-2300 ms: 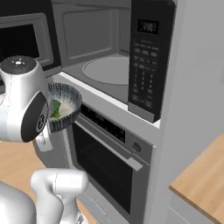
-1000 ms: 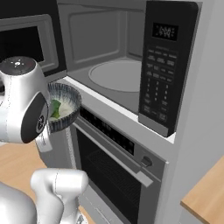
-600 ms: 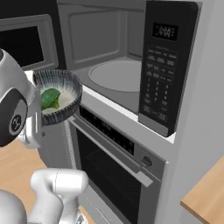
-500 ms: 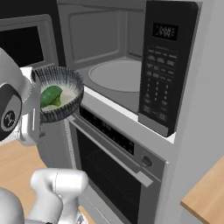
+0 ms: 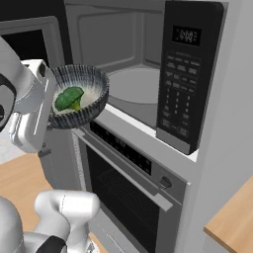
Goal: Pick the broccoli from the sink and place it in the bowl. Then pick the bowl and place it in the microwave. Then close the microwave door and press the start button.
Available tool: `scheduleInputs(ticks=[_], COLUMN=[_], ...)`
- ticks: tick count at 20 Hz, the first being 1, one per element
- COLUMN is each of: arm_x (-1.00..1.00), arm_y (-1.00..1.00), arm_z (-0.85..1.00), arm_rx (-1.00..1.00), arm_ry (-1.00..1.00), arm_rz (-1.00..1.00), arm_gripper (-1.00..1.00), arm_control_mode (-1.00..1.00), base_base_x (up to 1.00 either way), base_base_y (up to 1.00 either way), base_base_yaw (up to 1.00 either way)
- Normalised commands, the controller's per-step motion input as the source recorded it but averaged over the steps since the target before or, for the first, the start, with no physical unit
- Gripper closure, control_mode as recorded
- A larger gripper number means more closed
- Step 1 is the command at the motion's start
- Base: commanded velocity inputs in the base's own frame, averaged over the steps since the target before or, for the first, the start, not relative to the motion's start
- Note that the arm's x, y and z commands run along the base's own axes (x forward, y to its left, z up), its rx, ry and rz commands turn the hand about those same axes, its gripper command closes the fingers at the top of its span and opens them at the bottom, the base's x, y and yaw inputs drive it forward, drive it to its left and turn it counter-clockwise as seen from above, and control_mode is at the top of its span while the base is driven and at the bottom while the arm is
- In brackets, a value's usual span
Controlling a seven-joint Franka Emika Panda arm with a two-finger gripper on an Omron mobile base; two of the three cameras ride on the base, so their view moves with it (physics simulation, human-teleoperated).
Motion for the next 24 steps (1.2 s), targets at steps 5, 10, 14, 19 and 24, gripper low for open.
scheduleInputs(ticks=[5, 10, 14, 19, 24], arm_x=[0.21, 0.46, 0.38, 0.32, 0.27], arm_y=[-0.18, -0.18, -0.14, -0.12, -0.07], arm_z=[0.00, 0.00, 0.00, 0.00, 0.02], arm_rx=[0.00, 0.00, 0.00, 0.00, 0.00], arm_ry=[0.00, -0.04, -0.15, -0.14, -0.04], arm_rz=[-0.01, -0.01, -0.02, -0.03, -0.04], arm_gripper=[1.00, 1.00, 1.00, 1.00, 1.00], arm_control_mode=[-1.00, -1.00, -1.00, -1.00, -1.00], base_base_x=[0.00, 0.00, 0.00, 0.00, 0.00], base_base_y=[0.00, 0.00, 0.00, 0.00, 0.00], base_base_yaw=[0.00, 0.00, 0.00, 0.00, 0.00])
